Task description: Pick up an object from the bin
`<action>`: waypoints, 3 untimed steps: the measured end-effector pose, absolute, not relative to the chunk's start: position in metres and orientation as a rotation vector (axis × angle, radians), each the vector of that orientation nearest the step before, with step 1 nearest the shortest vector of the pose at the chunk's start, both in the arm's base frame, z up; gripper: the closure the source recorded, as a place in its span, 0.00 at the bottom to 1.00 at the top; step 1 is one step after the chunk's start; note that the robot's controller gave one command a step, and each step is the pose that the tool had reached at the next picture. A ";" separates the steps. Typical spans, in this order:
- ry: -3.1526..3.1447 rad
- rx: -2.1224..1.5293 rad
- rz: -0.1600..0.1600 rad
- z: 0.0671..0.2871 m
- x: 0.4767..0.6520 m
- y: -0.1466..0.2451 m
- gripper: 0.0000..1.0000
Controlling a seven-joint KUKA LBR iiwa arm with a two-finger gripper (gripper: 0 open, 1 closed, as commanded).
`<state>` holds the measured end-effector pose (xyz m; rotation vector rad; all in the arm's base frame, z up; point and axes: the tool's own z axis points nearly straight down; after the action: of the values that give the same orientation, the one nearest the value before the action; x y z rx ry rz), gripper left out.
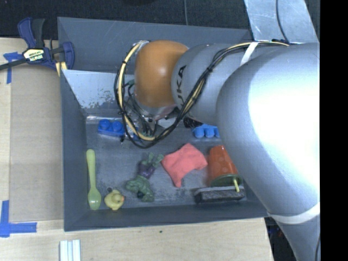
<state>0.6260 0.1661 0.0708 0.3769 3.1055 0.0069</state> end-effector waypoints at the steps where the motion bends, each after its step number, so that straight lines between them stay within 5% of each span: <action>1: 3.105 0.377 0.007 0.071 0.626 0.166 1.00; 3: 3.106 0.379 0.007 0.120 0.625 0.165 1.00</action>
Offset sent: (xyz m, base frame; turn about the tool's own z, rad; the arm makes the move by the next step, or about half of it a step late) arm 0.0001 -0.0001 0.0499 0.0002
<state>0.6254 0.1652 0.1199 0.3791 3.1058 0.0066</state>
